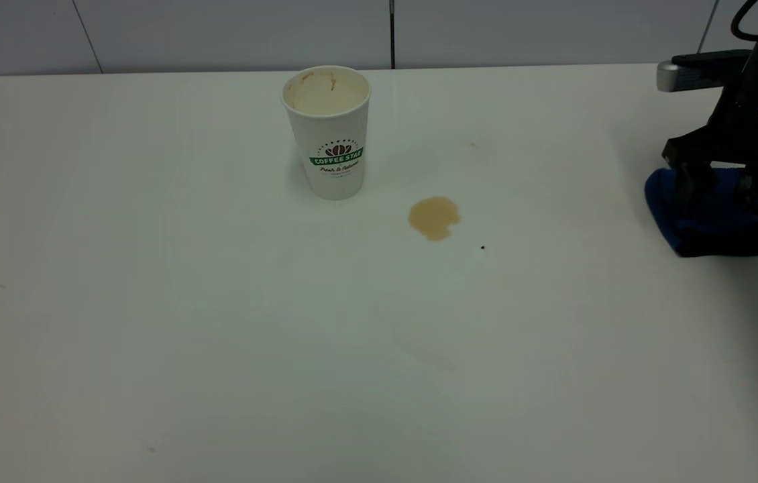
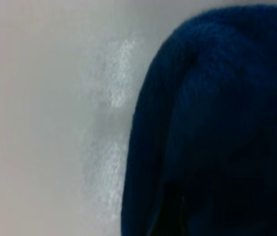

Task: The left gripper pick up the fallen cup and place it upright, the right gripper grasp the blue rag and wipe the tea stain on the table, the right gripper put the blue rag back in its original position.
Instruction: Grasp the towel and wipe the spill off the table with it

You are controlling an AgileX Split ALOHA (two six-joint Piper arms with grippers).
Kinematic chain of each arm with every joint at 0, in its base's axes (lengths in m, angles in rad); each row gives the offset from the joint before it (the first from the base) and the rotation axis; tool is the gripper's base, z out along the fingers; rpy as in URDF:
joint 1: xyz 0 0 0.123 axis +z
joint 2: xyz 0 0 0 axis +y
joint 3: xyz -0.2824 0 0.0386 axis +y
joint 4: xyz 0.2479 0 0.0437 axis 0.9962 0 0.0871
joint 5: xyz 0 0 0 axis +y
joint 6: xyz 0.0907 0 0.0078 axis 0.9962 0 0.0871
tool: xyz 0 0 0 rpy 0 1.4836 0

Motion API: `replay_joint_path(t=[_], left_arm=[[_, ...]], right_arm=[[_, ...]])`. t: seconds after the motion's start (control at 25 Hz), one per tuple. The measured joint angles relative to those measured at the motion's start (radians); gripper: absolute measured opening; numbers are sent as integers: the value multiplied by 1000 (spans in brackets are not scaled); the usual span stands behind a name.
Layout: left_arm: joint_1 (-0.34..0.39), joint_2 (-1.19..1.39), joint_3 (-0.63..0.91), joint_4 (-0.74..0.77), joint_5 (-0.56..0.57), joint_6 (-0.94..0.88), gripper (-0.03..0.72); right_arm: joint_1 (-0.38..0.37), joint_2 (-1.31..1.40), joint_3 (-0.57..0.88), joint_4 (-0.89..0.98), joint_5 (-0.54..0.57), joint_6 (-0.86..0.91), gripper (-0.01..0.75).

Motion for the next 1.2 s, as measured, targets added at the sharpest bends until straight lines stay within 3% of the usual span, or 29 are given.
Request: replay_joint_path(t=[0.2,0.32,0.56,0.64,0.92,1.2], left_arm=[[0,0,0,0,0,0,346],[0,0,0,0,0,0,346],[0,0,0,0,0,0,346],[0,0,0,0,0,0,346],[0,0,0,-1,0,0,346],[0,0,0,-1,0,0,346]], right_arm=[[0,41,-67,-12,64,11,689],[0,51,-83,-1,86,14,602],[1,56,-86,110,99,-42,185],[-1,56,-88,135,102,-75,99],[36,57,-90,184,118,-108,94],[213,57,-91,192,155,-63,94]])
